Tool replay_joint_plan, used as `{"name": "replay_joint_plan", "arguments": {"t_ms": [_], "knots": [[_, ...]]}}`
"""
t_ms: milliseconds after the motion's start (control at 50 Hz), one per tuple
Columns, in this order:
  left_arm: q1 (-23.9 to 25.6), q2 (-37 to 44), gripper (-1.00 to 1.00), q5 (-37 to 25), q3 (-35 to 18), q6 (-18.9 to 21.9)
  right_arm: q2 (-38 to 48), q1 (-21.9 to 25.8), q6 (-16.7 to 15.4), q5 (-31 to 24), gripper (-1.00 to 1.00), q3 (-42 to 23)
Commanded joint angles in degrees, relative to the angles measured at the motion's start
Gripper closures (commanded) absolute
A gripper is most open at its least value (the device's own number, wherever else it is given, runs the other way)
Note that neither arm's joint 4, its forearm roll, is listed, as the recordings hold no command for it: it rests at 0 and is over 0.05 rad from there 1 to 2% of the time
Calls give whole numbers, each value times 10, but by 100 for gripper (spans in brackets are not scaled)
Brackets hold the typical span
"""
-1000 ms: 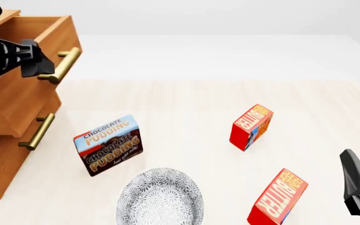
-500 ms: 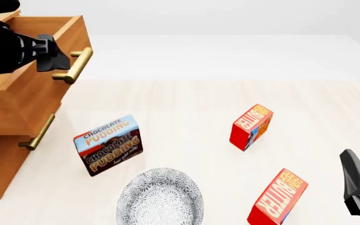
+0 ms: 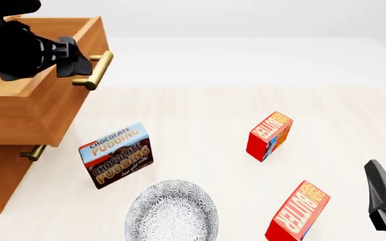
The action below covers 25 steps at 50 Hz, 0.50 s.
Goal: Put the butter at the front in the top drawer of the cabinet and close it.
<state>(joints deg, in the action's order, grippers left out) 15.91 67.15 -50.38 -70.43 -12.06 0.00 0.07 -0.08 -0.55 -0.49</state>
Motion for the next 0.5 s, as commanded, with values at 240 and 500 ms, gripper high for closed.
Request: {"name": "replay_joint_plan", "arguments": {"t_ms": [240,500], "knots": [[56,33,-100,27,1,-11,1,0,0,2,-100,1],[79,54,-100,31,-11,-8,1,0,0,2,-100,1]]}}
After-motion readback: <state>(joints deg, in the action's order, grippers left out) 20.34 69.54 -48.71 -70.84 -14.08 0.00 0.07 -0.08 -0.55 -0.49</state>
